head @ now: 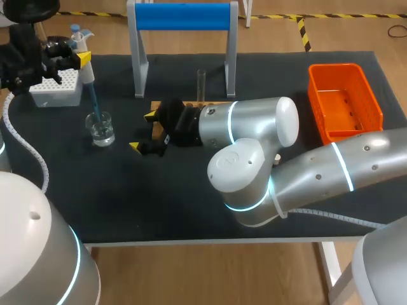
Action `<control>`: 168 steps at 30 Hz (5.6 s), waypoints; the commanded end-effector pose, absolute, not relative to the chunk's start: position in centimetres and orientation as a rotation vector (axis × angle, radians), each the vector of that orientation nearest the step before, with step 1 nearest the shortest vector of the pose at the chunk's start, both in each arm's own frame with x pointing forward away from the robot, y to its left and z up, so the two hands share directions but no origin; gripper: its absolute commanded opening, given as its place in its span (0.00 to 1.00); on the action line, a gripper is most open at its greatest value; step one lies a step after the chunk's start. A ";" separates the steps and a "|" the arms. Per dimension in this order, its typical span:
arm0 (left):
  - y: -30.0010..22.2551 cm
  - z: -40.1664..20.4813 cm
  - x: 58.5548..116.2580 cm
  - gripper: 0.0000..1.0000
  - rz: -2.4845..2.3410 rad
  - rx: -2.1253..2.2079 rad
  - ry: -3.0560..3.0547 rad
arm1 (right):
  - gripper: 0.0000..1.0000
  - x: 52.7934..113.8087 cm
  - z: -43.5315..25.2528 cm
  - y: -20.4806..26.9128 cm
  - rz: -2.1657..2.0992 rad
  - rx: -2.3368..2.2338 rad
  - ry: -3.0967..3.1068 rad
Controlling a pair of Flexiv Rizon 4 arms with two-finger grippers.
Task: Invert the test tube, pick up the pipette, mount the tip to pipette, aspirate from beaker and dispense into the tube, eject the tip, return the pipette, and cap with the stopper.
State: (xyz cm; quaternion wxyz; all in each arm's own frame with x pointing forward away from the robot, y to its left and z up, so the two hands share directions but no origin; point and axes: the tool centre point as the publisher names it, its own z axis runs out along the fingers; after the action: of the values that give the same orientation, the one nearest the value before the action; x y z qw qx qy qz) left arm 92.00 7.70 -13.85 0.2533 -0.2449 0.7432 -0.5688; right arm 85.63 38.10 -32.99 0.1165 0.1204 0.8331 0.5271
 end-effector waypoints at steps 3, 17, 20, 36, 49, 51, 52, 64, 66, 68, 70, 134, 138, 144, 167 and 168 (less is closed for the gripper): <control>7.7 -14.7 92.4 0.00 -1.538 -0.669 2.011 | 1.00 85.6 -33.0 38.2 1.540 0.354 2.440; 7.7 -16.5 92.5 0.00 -1.547 -0.667 1.984 | 1.00 85.6 -33.0 38.2 1.540 0.354 2.440; 7.8 -16.8 92.6 0.00 -1.542 -0.666 1.988 | 1.00 85.6 -33.0 38.2 1.540 0.354 2.440; 8.1 -18.0 93.2 0.00 -1.503 -0.665 1.998 | 1.00 85.6 -33.0 38.2 1.540 0.354 2.440; 8.2 -18.6 93.3 0.00 -1.501 -0.672 1.994 | 1.00 85.6 -33.0 38.2 1.540 0.354 2.440; 8.3 -18.6 93.3 0.00 -1.506 -0.673 1.995 | 1.00 85.6 -33.0 38.2 1.540 0.354 2.440; 8.2 -18.7 93.3 0.00 -1.507 -0.673 1.996 | 1.00 85.6 -33.0 38.2 1.540 0.354 2.440; 8.2 -18.9 93.2 0.00 -1.509 -0.671 2.003 | 1.00 85.6 -33.0 38.2 1.540 0.354 2.440; 8.2 -18.9 93.2 0.00 -1.509 -0.672 2.003 | 1.00 85.6 -33.0 38.2 1.540 0.354 2.440; 8.2 -18.9 93.2 0.00 -1.508 -0.675 2.003 | 1.00 85.6 -33.0 38.2 1.540 0.354 2.440; 8.2 -18.9 93.2 0.00 -1.509 -0.676 2.004 | 1.00 85.6 -33.0 38.2 1.540 0.354 2.440; 8.2 -18.9 93.2 0.00 -1.509 -0.676 2.004 | 1.00 87.9 -15.6 30.9 1.923 -0.279 2.592; 8.2 -18.9 93.2 0.00 -1.509 -0.676 2.004 | 1.00 88.5 -14.2 31.8 1.946 -0.364 2.606; 8.2 -18.9 93.2 0.00 -1.509 -0.676 2.004 | 1.00 89.1 -12.4 33.1 1.970 -0.480 2.621; 8.2 -18.9 93.2 0.00 -1.509 -0.676 2.004 | 0.00 92.1 -9.9 39.8 2.138 -0.713 2.595; 8.2 -18.9 93.2 0.00 -1.509 -0.676 2.004 | 0.00 92.0 -9.8 40.0 2.142 -0.713 2.594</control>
State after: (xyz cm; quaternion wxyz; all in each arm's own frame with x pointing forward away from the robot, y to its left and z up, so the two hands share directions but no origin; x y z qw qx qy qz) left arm 93.20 8.20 -18.90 0.2672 -0.2504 0.7437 -0.5594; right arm 91.35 38.93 -9.76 -0.0652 -0.1362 0.7584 0.6341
